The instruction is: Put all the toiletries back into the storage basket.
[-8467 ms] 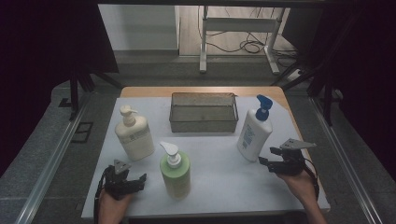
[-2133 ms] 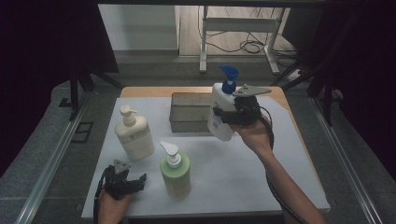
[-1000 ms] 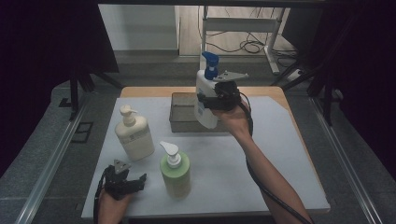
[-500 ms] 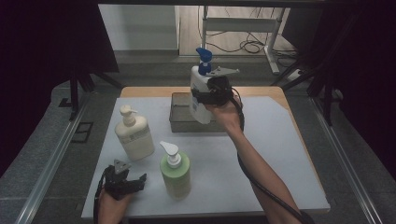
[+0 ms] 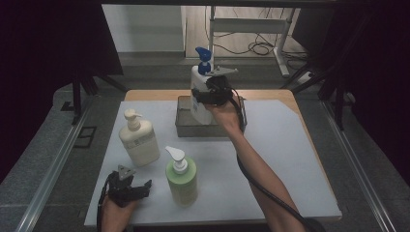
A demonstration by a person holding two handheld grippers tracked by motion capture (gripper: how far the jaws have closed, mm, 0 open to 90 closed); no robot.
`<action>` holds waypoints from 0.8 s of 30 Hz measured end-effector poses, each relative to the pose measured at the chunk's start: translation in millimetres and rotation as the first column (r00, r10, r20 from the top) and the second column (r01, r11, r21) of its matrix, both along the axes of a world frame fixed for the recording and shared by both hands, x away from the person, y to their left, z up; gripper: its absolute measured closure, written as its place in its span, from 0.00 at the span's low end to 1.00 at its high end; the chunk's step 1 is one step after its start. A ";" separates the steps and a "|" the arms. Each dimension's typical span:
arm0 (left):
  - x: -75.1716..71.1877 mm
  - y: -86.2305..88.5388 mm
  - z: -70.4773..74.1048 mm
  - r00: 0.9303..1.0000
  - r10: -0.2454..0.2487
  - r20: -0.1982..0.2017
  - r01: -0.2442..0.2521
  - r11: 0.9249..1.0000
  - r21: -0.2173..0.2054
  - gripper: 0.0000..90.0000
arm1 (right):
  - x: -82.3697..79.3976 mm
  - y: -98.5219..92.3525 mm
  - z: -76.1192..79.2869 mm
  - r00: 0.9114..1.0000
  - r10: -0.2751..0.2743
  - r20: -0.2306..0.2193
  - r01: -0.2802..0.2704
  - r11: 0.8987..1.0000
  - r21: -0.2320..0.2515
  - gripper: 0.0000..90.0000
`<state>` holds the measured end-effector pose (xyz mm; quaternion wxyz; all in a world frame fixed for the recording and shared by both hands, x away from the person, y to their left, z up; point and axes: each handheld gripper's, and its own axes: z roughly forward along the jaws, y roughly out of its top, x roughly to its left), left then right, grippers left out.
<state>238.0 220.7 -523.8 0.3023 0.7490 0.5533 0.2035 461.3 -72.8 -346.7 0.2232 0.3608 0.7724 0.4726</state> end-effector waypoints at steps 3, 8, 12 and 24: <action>0.0 0.0 0.0 1.000 0.000 0.000 0.000 1.000 0.000 0.13 | 2.1 1.8 -2.4 1.000 -0.001 0.000 0.001 1.000 0.000 0.42; 0.0 0.1 0.0 1.000 0.000 -0.001 0.000 1.000 0.001 0.13 | 6.4 6.1 -11.6 1.000 -0.003 -0.008 0.003 1.000 -0.003 0.42; 0.0 0.1 0.0 1.000 0.000 -0.001 0.000 1.000 0.001 0.13 | 7.1 7.1 -15.6 1.000 -0.004 -0.002 0.004 1.000 -0.008 0.42; 0.0 0.1 0.0 1.000 0.000 -0.001 0.000 1.000 0.001 0.13 | 11.4 7.1 -25.7 1.000 -0.011 -0.025 0.011 1.000 -0.022 0.42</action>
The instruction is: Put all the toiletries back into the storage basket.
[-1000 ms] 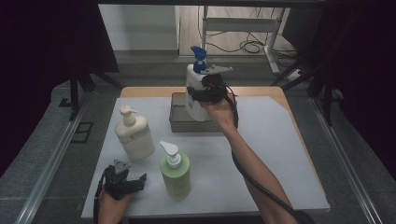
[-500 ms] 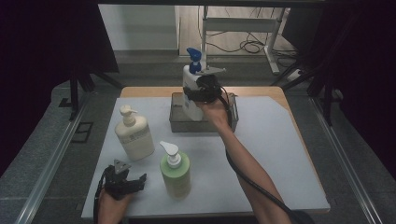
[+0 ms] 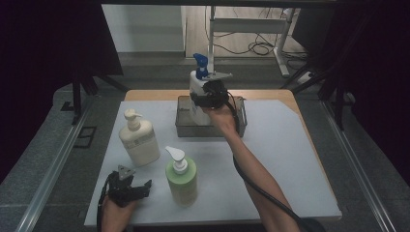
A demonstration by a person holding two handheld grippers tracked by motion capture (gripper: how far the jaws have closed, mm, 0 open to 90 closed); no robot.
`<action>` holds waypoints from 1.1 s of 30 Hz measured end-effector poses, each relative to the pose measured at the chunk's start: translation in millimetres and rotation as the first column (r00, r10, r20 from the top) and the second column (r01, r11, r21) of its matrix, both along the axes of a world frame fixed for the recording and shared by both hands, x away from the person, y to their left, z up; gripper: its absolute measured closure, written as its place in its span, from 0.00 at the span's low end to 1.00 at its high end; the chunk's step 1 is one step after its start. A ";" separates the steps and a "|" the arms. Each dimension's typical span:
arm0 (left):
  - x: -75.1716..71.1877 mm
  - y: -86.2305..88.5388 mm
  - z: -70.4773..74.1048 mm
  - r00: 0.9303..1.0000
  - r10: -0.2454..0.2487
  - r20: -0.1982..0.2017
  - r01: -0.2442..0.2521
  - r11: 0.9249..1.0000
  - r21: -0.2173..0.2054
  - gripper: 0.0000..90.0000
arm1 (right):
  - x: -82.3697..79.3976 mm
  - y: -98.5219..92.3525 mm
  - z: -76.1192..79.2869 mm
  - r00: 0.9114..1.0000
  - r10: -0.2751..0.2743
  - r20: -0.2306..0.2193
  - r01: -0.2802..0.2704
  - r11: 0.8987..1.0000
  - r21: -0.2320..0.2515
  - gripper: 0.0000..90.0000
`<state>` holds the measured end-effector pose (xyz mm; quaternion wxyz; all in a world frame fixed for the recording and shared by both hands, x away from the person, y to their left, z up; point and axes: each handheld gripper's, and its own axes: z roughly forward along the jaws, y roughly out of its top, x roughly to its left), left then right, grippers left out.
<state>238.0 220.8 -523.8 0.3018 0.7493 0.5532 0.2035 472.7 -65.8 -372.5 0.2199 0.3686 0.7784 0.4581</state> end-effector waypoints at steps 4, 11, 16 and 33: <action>0.0 -0.1 -0.1 1.000 0.000 0.001 0.000 1.000 0.001 0.13 | 0.6 0.9 -2.9 1.000 -0.001 -0.006 0.001 1.000 -0.004 0.42; 0.0 0.0 0.1 1.000 0.000 -0.001 0.000 1.000 0.000 0.13 | 1.2 4.2 -11.8 1.000 0.000 -0.021 0.000 1.000 -0.016 0.42; 0.0 0.0 0.0 1.000 0.000 0.000 0.000 1.000 0.000 0.13 | 1.1 6.4 -18.6 1.000 -0.002 -0.028 0.001 0.999 -0.034 0.42; 0.0 0.0 0.1 1.000 -0.001 -0.001 0.001 1.000 0.002 0.13 | 6.2 7.3 -37.7 0.998 -0.019 -0.062 0.015 0.998 -0.053 0.42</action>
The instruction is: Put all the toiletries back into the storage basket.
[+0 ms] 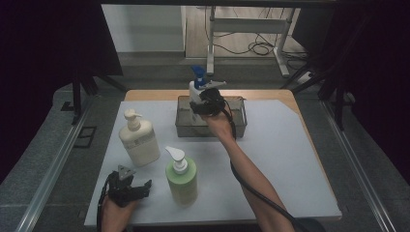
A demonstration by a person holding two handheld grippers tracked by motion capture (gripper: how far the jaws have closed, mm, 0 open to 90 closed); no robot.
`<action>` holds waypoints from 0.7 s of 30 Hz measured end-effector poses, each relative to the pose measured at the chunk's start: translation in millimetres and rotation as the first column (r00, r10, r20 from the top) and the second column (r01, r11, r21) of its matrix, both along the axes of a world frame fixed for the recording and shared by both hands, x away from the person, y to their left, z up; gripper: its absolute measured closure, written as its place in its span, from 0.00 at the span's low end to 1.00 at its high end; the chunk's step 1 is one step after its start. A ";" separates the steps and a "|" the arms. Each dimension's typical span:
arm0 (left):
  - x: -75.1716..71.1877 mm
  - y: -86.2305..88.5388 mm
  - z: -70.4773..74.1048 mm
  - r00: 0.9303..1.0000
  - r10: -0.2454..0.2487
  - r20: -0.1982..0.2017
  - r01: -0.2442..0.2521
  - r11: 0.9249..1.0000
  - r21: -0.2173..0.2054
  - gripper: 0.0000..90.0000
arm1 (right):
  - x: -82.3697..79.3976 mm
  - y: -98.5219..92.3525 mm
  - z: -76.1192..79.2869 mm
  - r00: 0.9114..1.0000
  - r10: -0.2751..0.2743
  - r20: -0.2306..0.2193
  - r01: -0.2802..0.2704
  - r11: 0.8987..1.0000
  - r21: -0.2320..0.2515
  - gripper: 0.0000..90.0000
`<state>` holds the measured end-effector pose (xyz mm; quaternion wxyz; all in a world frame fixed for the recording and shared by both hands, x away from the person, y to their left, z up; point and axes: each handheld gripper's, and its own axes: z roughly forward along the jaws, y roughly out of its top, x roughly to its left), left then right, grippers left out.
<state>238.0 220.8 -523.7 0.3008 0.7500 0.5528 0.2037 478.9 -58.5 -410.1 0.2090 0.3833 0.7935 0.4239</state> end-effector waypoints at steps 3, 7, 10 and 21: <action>0.0 0.1 0.1 1.000 -0.001 -0.001 0.001 1.000 0.001 0.13 | 0.9 -0.1 -2.6 1.000 -0.003 -0.008 0.003 1.000 -0.001 0.42; 0.0 0.1 0.1 1.000 -0.001 -0.001 0.001 1.000 0.001 0.13 | 3.0 -2.8 -10.1 1.000 -0.017 -0.020 0.018 1.000 0.014 0.42; 0.0 0.1 0.1 1.000 -0.001 -0.001 0.001 1.000 0.001 0.13 | 3.2 -4.0 -10.2 0.999 -0.022 -0.024 0.022 1.000 0.018 0.42; 0.0 0.1 0.1 1.000 -0.001 -0.001 0.001 1.000 0.002 0.13 | 4.2 -3.4 -9.8 1.000 0.006 -0.022 -0.006 1.000 0.013 0.40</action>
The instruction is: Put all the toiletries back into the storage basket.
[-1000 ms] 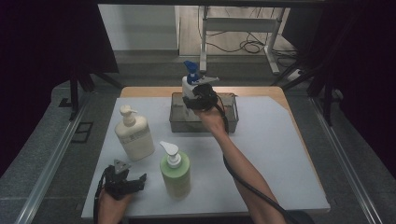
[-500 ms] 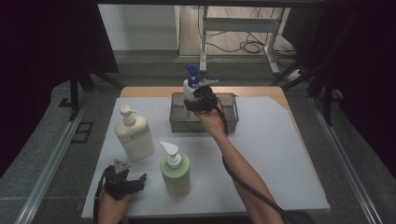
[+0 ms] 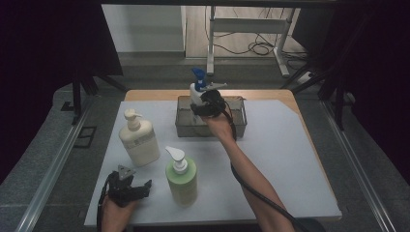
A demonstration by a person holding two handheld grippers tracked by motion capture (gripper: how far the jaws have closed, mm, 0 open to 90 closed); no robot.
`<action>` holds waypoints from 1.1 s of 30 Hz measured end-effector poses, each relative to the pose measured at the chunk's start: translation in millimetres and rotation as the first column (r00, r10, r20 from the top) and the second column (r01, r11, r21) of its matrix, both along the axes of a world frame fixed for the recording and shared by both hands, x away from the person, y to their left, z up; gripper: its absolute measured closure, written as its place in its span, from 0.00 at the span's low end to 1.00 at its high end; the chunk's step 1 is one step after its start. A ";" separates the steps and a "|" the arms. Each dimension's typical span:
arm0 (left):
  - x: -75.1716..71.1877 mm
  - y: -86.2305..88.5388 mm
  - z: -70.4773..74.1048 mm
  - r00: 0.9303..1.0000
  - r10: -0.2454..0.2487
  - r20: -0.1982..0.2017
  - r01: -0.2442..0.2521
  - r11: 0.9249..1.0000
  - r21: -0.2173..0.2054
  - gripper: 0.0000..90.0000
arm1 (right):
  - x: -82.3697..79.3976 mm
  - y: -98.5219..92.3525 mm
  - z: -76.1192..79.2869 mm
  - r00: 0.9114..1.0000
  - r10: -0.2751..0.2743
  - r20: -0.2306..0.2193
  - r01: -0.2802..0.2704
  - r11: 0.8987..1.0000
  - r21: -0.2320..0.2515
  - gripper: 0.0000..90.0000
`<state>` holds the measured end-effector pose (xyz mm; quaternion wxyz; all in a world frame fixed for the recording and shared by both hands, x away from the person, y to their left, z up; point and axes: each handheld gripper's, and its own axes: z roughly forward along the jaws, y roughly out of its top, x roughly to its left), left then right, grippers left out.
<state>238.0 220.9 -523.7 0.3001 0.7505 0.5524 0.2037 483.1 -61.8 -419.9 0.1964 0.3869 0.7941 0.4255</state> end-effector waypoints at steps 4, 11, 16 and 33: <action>0.0 0.0 0.0 1.000 0.000 0.000 0.000 1.000 0.000 0.13 | -0.2 -1.5 -0.2 1.000 0.009 0.003 -0.009 1.000 0.008 0.35; 0.0 -0.1 0.0 1.000 0.001 0.001 -0.001 1.000 0.000 0.13 | -5.3 -4.5 1.0 1.000 0.019 0.024 -0.019 1.000 -0.012 0.29; 0.0 -0.1 -0.1 1.000 0.000 0.001 0.000 1.000 -0.002 0.13 | -10.0 -7.8 1.0 0.999 0.029 0.027 -0.029 0.999 -0.015 0.29; -0.1 -0.2 -0.1 1.000 0.001 0.001 -0.001 1.000 -0.001 0.13 | -28.4 -26.1 -7.9 0.998 0.065 0.018 -0.065 0.998 -0.010 0.33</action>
